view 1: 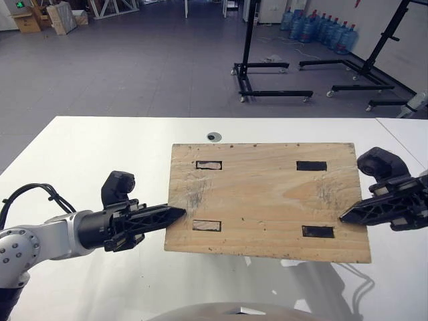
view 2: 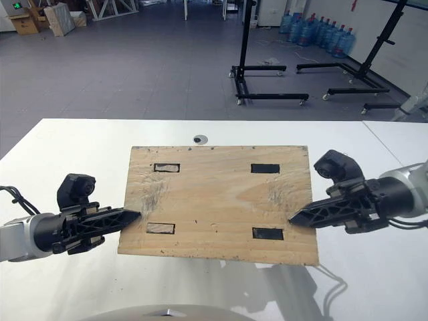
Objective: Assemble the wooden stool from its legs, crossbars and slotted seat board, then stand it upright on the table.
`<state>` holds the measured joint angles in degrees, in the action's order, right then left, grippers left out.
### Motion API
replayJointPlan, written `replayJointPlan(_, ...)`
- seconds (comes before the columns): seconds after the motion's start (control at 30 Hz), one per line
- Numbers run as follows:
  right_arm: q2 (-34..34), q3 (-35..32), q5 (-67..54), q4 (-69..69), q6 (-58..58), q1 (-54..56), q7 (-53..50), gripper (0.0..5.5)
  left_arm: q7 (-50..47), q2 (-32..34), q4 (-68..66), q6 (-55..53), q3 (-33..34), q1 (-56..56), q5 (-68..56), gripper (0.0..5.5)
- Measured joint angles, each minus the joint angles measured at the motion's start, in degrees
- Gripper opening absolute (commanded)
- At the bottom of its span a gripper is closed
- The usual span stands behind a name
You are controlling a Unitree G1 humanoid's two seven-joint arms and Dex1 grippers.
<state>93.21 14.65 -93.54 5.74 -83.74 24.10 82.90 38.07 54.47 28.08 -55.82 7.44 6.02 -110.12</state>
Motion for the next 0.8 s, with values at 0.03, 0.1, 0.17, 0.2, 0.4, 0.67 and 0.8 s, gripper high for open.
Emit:
replayJointPlan(0.03, 0.8, 1.0, -1.2, -0.1, 0.0, -0.1, -0.1, 1.41, 0.0, 0.1, 0.1, -0.1, 0.0, 0.1, -0.2, 1.32)
replayJointPlan(0.1, -0.9, 2.9, -2.3, -1.5, -0.1, 0.2, -1.1, 1.42, -1.0, 0.1, -1.0, -1.1, 0.0, -0.9, -1.2, 1.32)
replayJointPlan(0.17, -6.4, 5.1, -2.8, -4.8, -1.1, 0.3, -2.9, 1.47, -2.2, 0.1, -4.1, -3.2, 0.0, -3.9, -1.5, 1.32)
replayJointPlan(0.2, -8.9, 5.7, -2.9, -6.2, -1.3, 0.1, -3.6, 1.51, -2.3, 0.0, -5.6, -4.3, 0.0, -5.3, -1.5, 1.32)
replayJointPlan(0.4, -20.9, 4.2, -4.9, -14.5, -4.4, 0.4, -7.5, 1.72, -2.6, -1.6, -13.7, -10.0, 0.0, -12.0, -1.3, 1.88)
replayJointPlan(0.67, -28.0, 3.6, -6.5, -20.7, -8.6, -0.4, -9.3, 1.93, -3.5, -4.5, -14.3, -9.8, 1.2, -12.0, -3.4, 3.37)
replayJointPlan(0.8, -30.2, 1.6, -4.8, -21.2, -8.6, -0.2, -10.3, 2.55, -6.6, -4.3, -12.9, -9.9, 1.1, -7.9, -3.3, 3.92)
